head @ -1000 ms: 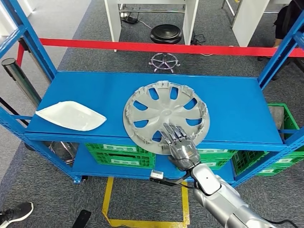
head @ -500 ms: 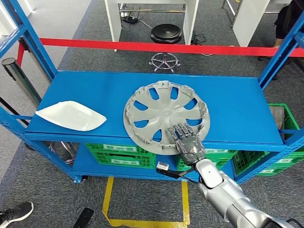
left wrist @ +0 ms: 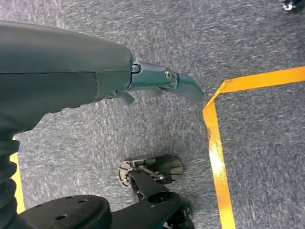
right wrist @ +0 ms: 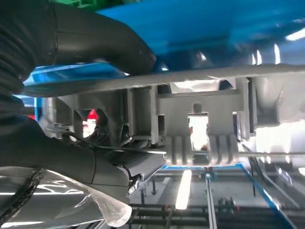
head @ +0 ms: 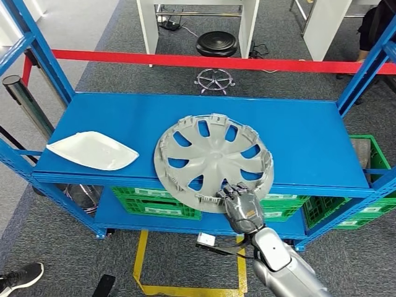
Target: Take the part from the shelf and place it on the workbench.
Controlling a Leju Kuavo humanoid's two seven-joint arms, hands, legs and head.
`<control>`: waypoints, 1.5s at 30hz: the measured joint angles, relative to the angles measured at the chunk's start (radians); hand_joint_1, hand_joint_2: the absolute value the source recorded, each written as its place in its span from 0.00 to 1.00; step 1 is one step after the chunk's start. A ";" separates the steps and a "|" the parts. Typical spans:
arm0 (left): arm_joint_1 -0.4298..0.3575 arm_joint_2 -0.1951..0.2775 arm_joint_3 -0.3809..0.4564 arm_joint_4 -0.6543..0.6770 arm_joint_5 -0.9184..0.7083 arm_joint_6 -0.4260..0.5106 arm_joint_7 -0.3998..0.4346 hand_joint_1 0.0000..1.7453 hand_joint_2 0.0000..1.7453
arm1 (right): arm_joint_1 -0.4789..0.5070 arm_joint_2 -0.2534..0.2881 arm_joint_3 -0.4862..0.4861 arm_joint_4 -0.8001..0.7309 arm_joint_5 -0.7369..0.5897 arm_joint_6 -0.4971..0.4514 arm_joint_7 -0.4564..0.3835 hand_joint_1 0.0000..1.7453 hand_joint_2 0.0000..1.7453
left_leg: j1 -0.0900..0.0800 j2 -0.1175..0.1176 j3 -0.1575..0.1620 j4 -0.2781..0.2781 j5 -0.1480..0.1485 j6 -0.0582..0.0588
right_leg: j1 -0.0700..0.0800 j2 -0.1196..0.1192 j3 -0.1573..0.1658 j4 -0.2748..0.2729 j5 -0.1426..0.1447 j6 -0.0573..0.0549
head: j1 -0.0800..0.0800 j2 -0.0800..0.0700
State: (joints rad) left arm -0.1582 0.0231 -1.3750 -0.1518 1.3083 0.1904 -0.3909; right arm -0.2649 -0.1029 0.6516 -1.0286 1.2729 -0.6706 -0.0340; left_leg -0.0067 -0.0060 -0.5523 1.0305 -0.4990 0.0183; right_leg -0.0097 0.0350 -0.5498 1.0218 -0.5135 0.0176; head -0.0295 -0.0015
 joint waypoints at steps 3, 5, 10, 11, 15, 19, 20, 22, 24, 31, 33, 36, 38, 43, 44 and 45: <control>0.005 0.002 0.008 0.000 0.003 -0.002 -0.005 0.00 1.00 | 0.031 -0.009 -0.004 -0.067 -0.001 0.000 -0.002 1.00 1.00 | 0.000 0.000 0.000 0.000 0.000 0.000 | 0.000 0.000 0.000 0.000 0.000 0.000 | 0.000 0.000; 0.006 0.003 0.011 0.000 0.004 -0.002 -0.007 0.00 1.00 | 0.043 -0.015 -0.005 -0.094 -0.002 0.000 -0.002 1.00 1.00 | 0.000 0.000 0.000 0.000 0.000 0.000 | 0.000 0.000 0.000 0.000 0.000 0.000 | 0.000 0.000; 0.010 0.005 0.027 0.000 0.043 -0.024 -0.020 0.00 1.00 | 0.072 -0.022 -0.020 -0.159 -0.008 0.000 -0.038 1.00 1.00 | 0.000 0.000 0.000 0.000 0.000 0.000 | 0.000 0.000 0.000 0.000 0.000 0.000 | 0.000 0.000; 0.013 0.005 0.035 0.000 0.056 -0.029 -0.026 0.00 1.00 | 0.088 -0.022 -0.027 -0.187 -0.008 0.000 -0.054 1.00 1.00 | 0.000 -0.001 0.000 0.000 0.000 0.000 | 0.000 -0.001 0.000 0.000 0.000 0.000 | 0.000 0.000; 0.025 0.007 0.070 0.000 0.112 -0.044 -0.050 0.00 1.00 | 0.161 -0.020 -0.059 -0.336 0.008 0.000 -0.128 1.00 1.00 | 0.000 -0.001 -0.003 0.000 0.000 0.000 | 0.000 -0.001 -0.003 0.000 0.000 0.000 | 0.000 0.000; 0.033 0.007 0.100 0.000 0.147 -0.038 -0.075 0.00 1.00 | 0.227 -0.007 -0.102 -0.483 0.019 0.000 -0.208 1.00 1.00 | 0.000 -0.003 -0.004 0.000 0.000 0.000 | 0.000 -0.002 -0.004 0.000 0.000 0.000 | 0.000 0.000; 0.034 0.007 0.105 0.000 0.153 -0.042 -0.085 0.00 1.00 | 0.244 -0.001 -0.116 -0.521 0.017 0.000 -0.235 1.00 1.00 | 0.000 -0.003 -0.005 0.000 0.000 0.000 | 0.000 -0.003 -0.004 0.000 0.000 0.000 | 0.000 0.000; 0.034 0.006 0.113 0.000 0.158 -0.058 -0.104 0.00 1.00 | 0.276 0.013 -0.147 -0.584 0.008 0.000 -0.289 1.00 1.00 | 0.000 -0.003 -0.005 0.000 0.000 0.000 | 0.000 -0.003 -0.004 0.000 0.000 0.000 | 0.000 0.000; 0.034 0.005 0.119 0.000 0.159 -0.070 -0.115 0.00 1.00 | 0.301 0.028 -0.176 -0.635 0.001 0.000 -0.326 1.00 1.00 | 0.000 -0.003 -0.005 0.000 0.000 0.000 | 0.000 -0.003 -0.004 0.000 0.000 0.000 | 0.000 0.000; 0.034 0.004 0.123 0.000 0.159 -0.076 -0.119 0.00 1.00 | 0.334 0.049 -0.219 -0.711 -0.003 0.000 -0.341 1.00 1.00 | 0.000 -0.003 -0.005 0.000 0.001 0.000 | 0.000 -0.003 -0.004 0.000 0.000 0.000 | 0.000 0.000; 0.034 0.004 0.124 0.000 0.159 -0.078 -0.123 0.00 1.00 | 0.339 0.053 -0.226 -0.719 -0.006 0.000 -0.346 1.00 1.00 | 0.000 -0.003 -0.005 0.000 0.001 0.000 | 0.000 -0.003 -0.004 0.000 0.000 0.000 | 0.000 0.000; 0.034 0.005 0.127 0.000 0.161 -0.085 -0.146 0.00 1.00 | 0.353 0.066 -0.243 -0.734 -0.042 0.000 -0.399 1.00 1.00 | -0.003 -0.003 -0.005 0.003 0.001 0.003 | -0.003 -0.003 -0.004 -0.003 0.003 0.004 | 0.000 0.000; 0.033 0.005 0.128 0.001 0.164 -0.077 -0.157 0.00 1.00 | 0.371 0.084 -0.262 -0.753 -0.094 0.000 -0.465 1.00 1.00 | -0.004 -0.002 -0.002 -0.005 0.010 0.015 | -0.005 -0.003 -0.002 -0.010 0.009 0.015 | -0.001 0.000; 0.035 0.001 0.129 0.001 0.175 -0.033 -0.155 0.00 1.00 | 0.413 0.122 -0.305 -0.792 -0.273 0.000 -0.601 1.00 1.00 | 0.003 0.010 0.006 -0.049 0.040 0.035 | -0.005 -0.022 -0.081 0.160 -0.104 0.024 | 0.004 0.000; 0.038 0.001 0.129 0.001 0.177 -0.026 -0.152 0.00 1.00 | 0.420 0.124 -0.309 -0.796 -0.298 0.000 -0.608 1.00 1.00 | 0.004 0.013 0.003 -0.047 0.040 0.034 | -0.007 -0.024 -0.103 0.213 -0.120 0.028 | 0.004 0.000; 0.041 0.001 0.129 0.001 0.178 -0.020 -0.150 0.00 1.00 | 0.428 0.125 -0.313 -0.799 -0.317 0.000 -0.610 1.00 1.00 | 0.005 0.015 0.000 -0.044 0.040 0.032 | -0.010 -0.025 -0.112 0.238 -0.118 0.032 | 0.003 0.000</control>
State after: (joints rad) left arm -0.1176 0.0244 -1.2464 -0.1507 1.4865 0.1706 -0.5411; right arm 0.1631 0.0218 0.3388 -1.8278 0.9562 -0.6707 -0.6442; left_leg -0.0015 0.0088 -0.5520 0.9863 -0.4588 0.0508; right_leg -0.0200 0.0099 -0.6616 1.2594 -0.6316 0.0498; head -0.0261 -0.0015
